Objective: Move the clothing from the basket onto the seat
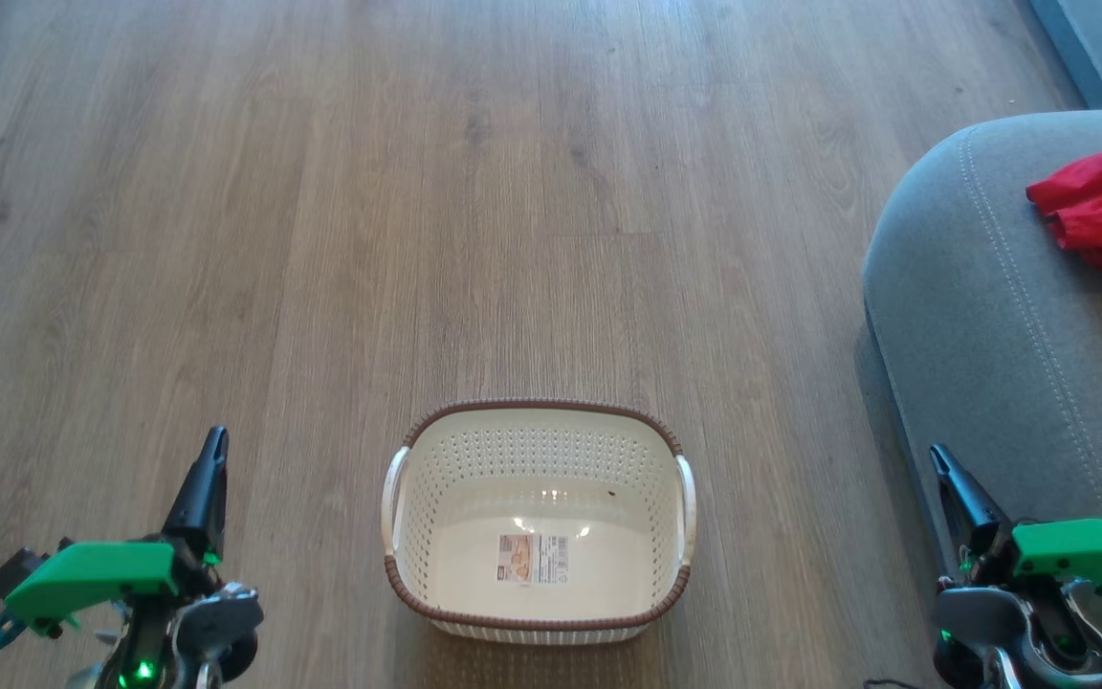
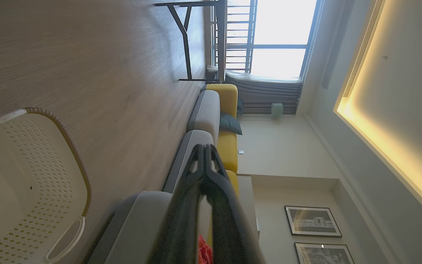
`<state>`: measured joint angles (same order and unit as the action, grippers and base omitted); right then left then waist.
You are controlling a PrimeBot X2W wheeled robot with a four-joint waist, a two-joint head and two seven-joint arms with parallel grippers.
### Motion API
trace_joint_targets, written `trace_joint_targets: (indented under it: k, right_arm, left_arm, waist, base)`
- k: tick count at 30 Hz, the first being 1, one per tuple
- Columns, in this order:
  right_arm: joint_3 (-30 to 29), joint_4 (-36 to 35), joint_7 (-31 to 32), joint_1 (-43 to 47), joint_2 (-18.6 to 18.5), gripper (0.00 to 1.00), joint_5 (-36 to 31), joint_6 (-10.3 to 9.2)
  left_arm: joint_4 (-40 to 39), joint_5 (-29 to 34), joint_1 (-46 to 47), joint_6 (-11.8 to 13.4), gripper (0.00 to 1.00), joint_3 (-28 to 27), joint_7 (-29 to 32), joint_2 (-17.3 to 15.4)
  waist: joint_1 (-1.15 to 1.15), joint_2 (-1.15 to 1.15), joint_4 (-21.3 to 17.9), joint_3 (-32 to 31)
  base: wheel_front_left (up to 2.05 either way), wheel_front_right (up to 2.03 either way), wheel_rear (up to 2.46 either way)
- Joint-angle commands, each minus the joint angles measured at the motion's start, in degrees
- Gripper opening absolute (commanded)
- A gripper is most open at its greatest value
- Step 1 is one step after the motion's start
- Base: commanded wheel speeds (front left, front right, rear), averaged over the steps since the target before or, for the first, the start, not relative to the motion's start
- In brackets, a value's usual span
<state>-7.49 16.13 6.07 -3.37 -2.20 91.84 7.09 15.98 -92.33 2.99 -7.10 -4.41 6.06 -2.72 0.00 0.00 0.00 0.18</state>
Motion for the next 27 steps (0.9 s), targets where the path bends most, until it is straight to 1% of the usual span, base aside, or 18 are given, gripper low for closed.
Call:
trace_joint_targets:
  k: [1, 27]
  right_arm:
    - [1.0, -2.1, 0.4, -2.8, -0.7, 0.00, 0.3, 0.40]
    - [1.0, -2.1, 0.4, -2.8, -0.7, 0.00, 0.3, 0.40]
  left_arm:
    - [-1.9, 0.1, 3.2, -0.4, 0.00, -2.1, 0.4, -0.2]
    - [-1.9, 0.2, 3.2, -0.4, 0.00, -2.1, 0.4, -0.2]
  waist:
    - [0.00, 0.00, 0.0, 0.0]
    - [0.00, 0.00, 0.0, 0.0]
  base:
    - [0.00, 0.00, 0.00]
    - [0.00, 0.00, 0.00]
